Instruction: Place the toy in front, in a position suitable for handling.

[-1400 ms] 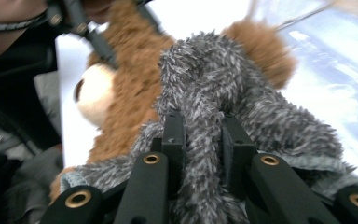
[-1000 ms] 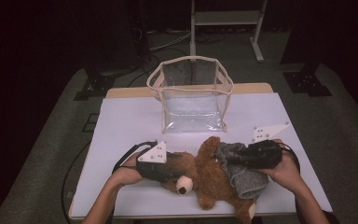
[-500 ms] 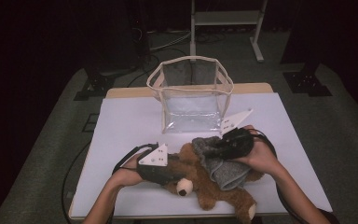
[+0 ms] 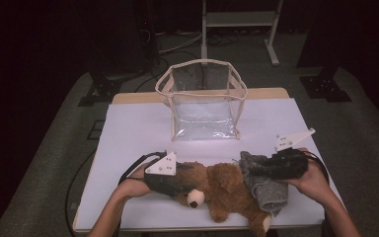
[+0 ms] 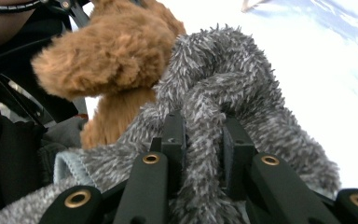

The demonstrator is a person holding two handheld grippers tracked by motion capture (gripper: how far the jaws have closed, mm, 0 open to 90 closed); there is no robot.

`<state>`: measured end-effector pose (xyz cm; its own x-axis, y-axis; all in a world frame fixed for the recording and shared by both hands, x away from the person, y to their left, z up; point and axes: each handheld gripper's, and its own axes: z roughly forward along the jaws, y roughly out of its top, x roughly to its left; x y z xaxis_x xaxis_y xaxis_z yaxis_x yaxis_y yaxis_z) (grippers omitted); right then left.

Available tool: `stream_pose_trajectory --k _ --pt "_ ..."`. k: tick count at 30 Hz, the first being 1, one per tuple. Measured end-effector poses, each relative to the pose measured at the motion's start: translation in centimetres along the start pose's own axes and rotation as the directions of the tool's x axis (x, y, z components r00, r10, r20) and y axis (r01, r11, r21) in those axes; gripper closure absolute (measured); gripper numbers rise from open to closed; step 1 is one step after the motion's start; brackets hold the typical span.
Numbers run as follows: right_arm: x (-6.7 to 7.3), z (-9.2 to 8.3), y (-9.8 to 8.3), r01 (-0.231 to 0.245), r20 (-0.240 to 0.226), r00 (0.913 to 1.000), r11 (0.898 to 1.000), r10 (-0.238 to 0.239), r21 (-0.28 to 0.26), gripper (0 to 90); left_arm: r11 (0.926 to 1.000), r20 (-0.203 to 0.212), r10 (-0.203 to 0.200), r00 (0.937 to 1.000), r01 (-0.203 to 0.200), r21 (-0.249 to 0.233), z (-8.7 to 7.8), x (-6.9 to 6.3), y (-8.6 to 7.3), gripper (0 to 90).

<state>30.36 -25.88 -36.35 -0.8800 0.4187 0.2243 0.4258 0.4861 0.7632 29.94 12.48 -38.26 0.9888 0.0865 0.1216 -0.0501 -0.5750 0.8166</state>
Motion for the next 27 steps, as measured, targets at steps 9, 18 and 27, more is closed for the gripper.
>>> stream_pose_trajectory --k 9,18,27 --pt "-0.5 -2.1 -2.0 -0.034 0.033 0.9989 0.999 0.034 -0.01 73.9 1.0 0.001 0.003 1.0 -0.003 0.0 0.0 0.0 0.0 44.2" --pt "0.4 0.3 3.1 0.074 -0.015 0.9971 0.997 -0.075 -0.029 74.3 0.9999 -0.006 0.011 0.9999 -0.011 0.012 0.1 -0.1 0.2 43.8" --pt "0.7 2.0 10.1 0.164 -0.081 0.9827 0.986 -0.167 -0.043 74.5 0.9996 -0.004 0.024 0.9997 -0.024 0.016 0.1 -0.1 0.3 43.7"
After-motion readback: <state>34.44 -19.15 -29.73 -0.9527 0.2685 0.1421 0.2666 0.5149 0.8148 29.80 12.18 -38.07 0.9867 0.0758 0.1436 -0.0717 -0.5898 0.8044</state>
